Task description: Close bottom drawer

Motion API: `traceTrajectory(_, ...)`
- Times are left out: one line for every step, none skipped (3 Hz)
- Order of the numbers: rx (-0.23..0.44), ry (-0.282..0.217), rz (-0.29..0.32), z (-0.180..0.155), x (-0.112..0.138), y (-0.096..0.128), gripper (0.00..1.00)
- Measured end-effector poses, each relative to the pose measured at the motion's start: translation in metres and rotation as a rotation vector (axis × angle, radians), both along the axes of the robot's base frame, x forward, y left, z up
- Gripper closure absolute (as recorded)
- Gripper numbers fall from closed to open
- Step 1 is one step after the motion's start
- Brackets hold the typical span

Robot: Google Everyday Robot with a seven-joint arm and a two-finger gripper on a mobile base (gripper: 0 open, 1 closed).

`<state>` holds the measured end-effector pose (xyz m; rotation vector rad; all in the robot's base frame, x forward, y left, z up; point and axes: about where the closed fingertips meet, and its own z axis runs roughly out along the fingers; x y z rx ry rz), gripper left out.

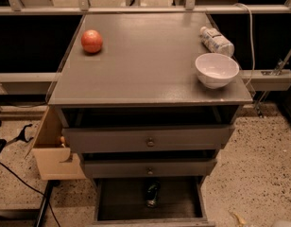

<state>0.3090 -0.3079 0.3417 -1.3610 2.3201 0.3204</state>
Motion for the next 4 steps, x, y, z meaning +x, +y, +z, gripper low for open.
traceTrajectory(0.0, 0.0, 0.0, 0.0, 0.0, 0.0, 0.0)
traceTrajectory(0.001, 0.015, 0.023, -0.018, -0.003, -0.001, 0.0)
traceTrajectory(0.008, 0.034, 0.044, -0.059, -0.008, -0.003, 0.0)
traceTrajectory(0.034, 0.044, 0.058, -0.099, -0.016, 0.0, 0.0)
